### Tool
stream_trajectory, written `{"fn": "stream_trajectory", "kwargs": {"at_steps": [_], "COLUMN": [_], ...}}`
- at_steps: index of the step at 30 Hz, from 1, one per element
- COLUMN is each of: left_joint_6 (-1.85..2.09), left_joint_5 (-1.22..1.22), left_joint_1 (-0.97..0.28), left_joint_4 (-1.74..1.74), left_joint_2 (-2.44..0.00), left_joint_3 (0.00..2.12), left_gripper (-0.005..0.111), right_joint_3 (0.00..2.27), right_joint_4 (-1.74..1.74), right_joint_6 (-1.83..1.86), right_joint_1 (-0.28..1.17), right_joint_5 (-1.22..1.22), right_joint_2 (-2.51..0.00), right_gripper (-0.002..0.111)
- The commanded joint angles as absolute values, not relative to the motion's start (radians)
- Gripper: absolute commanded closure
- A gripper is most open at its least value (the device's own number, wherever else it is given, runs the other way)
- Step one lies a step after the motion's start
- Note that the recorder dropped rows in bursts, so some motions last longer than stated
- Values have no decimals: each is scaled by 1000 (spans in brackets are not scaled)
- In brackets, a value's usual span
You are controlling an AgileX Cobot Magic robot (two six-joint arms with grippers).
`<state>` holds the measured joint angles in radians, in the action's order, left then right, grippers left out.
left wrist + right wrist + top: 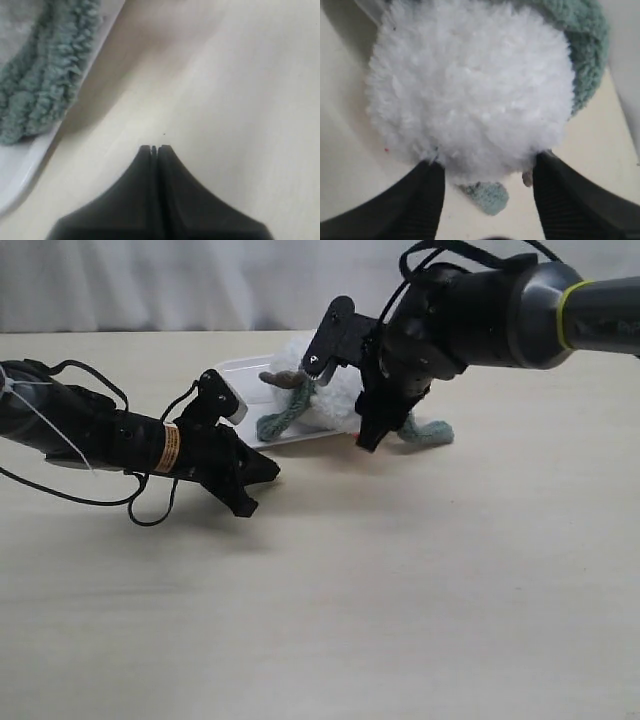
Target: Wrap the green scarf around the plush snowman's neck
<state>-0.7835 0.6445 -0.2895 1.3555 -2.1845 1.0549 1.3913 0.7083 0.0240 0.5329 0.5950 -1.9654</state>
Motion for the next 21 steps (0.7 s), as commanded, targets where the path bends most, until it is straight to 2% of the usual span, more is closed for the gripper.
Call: {"fn": "stream_trajectory", "kwargs": {"at_steps": [1,5,10,14,16,21], "left_joint_6": [-778,-765,-767,-767,-767,-783], "left_joint_5": [643,650,664,664,670,672], "left_joint_1": [-289,-289,-289,-289,-289,-289], "left_joint_4": [1343,1342,1342,1342,1342,1349], "left_joint_2": [-2184,-2184,-2184,-2184,-2184,-2164], "left_joint_3": [1061,1061,1061,1061,1061,1061], "left_gripper": [107,107,107,107,107,107], "right_joint_3": [1401,1445,1611,1713,1777,1818], "right_joint_4": [881,883,883,876,874,564], "right_joint_6": [-141,-180,-289,-329,-352,-238], "right_joint_1": [540,529,479,455,453,409], "right_joint_5": [471,317,272,312,412,570], "right_joint_2": [-1954,-1973,-2071,-2161,-2210,-2120], "right_gripper": [66,67,67,67,67,67]}}
